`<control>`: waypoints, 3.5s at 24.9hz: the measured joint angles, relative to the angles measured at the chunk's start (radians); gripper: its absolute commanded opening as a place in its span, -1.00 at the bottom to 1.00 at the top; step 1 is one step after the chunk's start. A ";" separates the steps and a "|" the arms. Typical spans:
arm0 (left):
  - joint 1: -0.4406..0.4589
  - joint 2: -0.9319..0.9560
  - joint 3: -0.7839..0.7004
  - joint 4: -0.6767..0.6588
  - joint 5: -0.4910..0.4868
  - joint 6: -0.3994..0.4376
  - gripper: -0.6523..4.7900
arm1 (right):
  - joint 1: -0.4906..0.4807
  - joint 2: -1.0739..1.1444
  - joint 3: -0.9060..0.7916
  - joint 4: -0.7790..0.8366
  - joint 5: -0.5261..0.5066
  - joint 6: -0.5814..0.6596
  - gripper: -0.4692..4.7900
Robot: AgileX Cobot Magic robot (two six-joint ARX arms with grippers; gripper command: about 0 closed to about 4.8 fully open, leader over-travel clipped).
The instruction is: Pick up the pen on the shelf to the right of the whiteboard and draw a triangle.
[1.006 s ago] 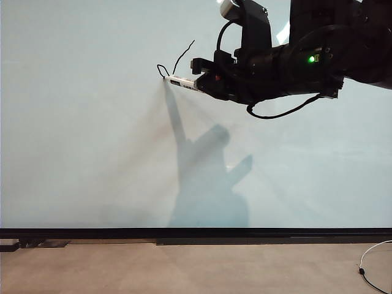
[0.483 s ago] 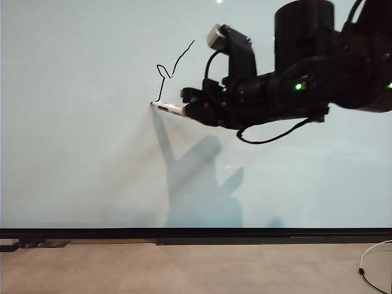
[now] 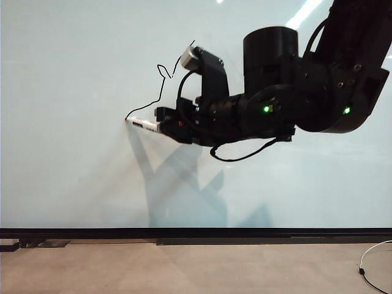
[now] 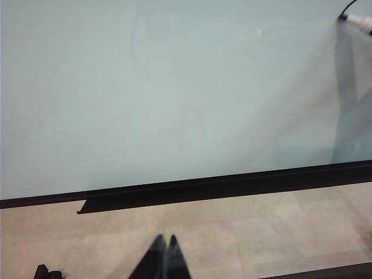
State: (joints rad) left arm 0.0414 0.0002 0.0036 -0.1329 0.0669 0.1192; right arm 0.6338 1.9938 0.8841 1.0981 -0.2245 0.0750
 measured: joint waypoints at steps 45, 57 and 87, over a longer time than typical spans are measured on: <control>0.000 0.000 0.000 0.000 0.000 0.000 -0.78 | -0.004 0.022 -0.045 0.012 0.027 0.016 -0.84; 0.000 0.000 0.000 0.000 0.000 0.000 -0.78 | -0.064 -0.086 -0.194 0.056 0.066 -0.013 -0.84; 0.000 0.000 0.000 0.000 0.000 0.000 -0.78 | -0.280 -0.256 -0.495 0.133 0.125 -0.028 -0.84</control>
State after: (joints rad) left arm 0.0414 0.0002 0.0036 -0.1329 0.0669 0.1192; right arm 0.3538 1.7378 0.3889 1.2312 -0.0998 0.0467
